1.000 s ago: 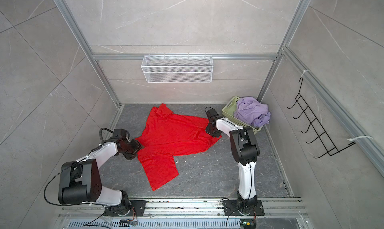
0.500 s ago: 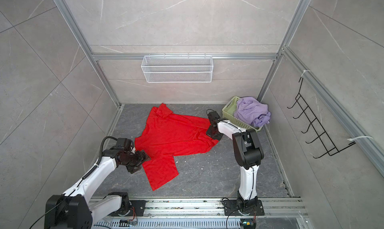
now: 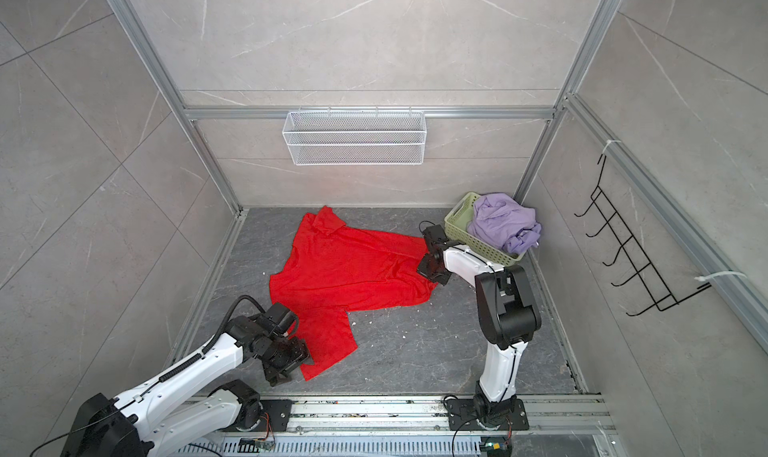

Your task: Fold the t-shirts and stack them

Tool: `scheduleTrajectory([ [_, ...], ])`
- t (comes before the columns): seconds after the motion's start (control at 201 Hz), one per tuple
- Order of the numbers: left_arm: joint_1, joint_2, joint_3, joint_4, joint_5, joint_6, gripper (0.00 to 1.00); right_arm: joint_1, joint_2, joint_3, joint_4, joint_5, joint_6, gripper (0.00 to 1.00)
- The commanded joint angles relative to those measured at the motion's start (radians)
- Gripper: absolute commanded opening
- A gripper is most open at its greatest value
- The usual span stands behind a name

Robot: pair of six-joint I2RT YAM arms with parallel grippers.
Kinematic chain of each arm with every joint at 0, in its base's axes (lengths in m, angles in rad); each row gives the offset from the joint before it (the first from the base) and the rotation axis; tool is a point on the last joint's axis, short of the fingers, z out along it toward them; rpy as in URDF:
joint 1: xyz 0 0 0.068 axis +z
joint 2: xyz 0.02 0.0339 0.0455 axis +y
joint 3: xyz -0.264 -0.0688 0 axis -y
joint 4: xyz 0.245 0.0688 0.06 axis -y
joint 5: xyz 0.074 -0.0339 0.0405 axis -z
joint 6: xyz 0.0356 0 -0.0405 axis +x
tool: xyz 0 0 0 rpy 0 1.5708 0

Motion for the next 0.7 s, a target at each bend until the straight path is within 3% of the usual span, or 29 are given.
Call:
scheduleTrajectory([
  [0.0, -0.020, 0.028, 0.001, -0.002, -0.033, -0.074, 0.72, -0.019, -0.052, -0.033, 0.007, -0.014, -0.034, 0.00],
  [0.383, -0.108, 0.262, -0.004, 0.201, -0.049, -0.134, 0.62, -0.070, -0.147, -0.118, 0.029, -0.045, -0.043, 0.00],
  [0.468, -0.109, 0.297, -0.010, 0.237, -0.059, -0.136, 0.53, -0.075, -0.164, -0.122, 0.024, -0.045, -0.045, 0.00],
  [0.553, -0.109, 0.313, -0.014, 0.261, -0.086, -0.140, 0.33, -0.082, -0.180, -0.131, 0.024, -0.048, -0.044, 0.00],
  [0.692, -0.103, 0.320, 0.007, 0.292, -0.131, -0.124, 0.12, -0.091, -0.204, -0.132, 0.020, -0.054, -0.040, 0.00],
])
